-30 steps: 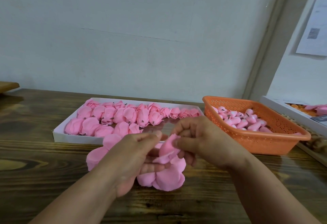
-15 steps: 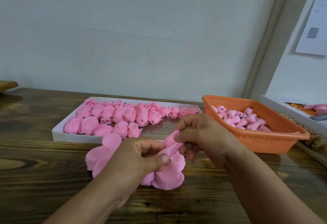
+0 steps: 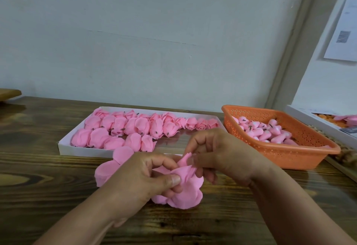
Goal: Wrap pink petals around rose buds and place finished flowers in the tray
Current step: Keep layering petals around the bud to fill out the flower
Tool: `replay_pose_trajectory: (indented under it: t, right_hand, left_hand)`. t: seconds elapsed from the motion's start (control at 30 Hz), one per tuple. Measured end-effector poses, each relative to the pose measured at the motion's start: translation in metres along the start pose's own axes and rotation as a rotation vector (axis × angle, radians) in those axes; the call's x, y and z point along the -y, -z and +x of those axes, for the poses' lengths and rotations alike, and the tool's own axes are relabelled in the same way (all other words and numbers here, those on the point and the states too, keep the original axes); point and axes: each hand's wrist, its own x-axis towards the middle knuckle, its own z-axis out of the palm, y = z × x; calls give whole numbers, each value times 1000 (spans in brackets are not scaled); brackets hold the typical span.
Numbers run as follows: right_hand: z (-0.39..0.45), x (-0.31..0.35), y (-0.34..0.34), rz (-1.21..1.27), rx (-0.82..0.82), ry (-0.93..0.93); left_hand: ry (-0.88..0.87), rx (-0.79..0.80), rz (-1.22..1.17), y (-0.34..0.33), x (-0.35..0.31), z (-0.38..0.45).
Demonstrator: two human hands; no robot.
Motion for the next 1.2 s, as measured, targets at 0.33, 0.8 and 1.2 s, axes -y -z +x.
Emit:
replay_pose_trajectory:
  t: [0.33,0.8,1.2]
  right_hand:
    - [-2,6,2,-103,81,14]
    - [-23,-27,-34,388,-405,241]
    - [-31,-20,-52,148,-630,291]
  left_hand:
    - [0,52,-163,-13,7,-1]
    - [137,65,-631,-10,5,-2]
    - [132,26,-588,-14,2,-1]
